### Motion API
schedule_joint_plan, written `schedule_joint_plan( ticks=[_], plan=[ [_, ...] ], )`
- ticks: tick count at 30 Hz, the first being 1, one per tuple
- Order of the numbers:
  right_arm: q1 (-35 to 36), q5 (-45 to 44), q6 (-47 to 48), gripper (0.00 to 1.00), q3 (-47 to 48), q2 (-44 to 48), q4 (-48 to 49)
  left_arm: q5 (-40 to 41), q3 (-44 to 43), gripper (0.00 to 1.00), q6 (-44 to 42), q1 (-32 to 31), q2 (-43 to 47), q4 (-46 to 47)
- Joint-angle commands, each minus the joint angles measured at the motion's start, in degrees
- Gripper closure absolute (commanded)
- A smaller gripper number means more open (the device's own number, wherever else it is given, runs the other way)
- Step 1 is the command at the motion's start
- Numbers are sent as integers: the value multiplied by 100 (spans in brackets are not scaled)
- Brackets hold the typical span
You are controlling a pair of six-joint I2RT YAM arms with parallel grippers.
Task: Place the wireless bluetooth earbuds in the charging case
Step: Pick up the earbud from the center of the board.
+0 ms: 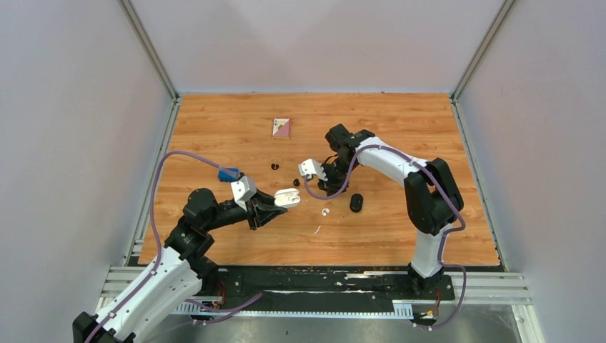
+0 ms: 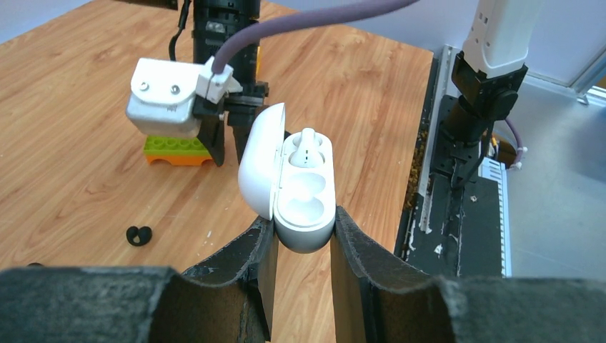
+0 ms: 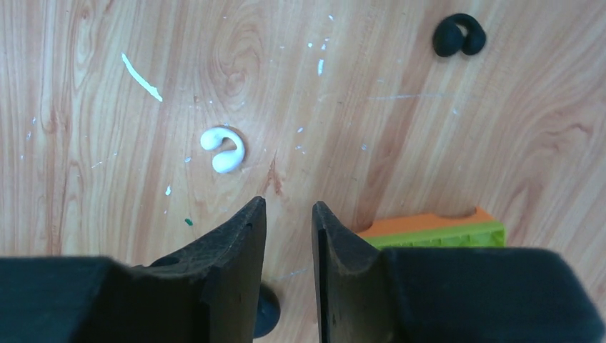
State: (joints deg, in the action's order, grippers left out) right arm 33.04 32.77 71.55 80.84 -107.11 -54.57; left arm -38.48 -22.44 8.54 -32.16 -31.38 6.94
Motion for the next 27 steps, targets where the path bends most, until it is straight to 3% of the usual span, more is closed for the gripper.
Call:
schedule_joint_plan(
  ticks=[1, 27],
  plan=[
    [252, 1, 416, 69, 307, -252, -394, 24, -86, 99, -106, -17, 17, 69],
    [524, -212, 254, 67, 239, -719, -425, 18, -86, 99, -106, -21, 44, 63]
  ],
)
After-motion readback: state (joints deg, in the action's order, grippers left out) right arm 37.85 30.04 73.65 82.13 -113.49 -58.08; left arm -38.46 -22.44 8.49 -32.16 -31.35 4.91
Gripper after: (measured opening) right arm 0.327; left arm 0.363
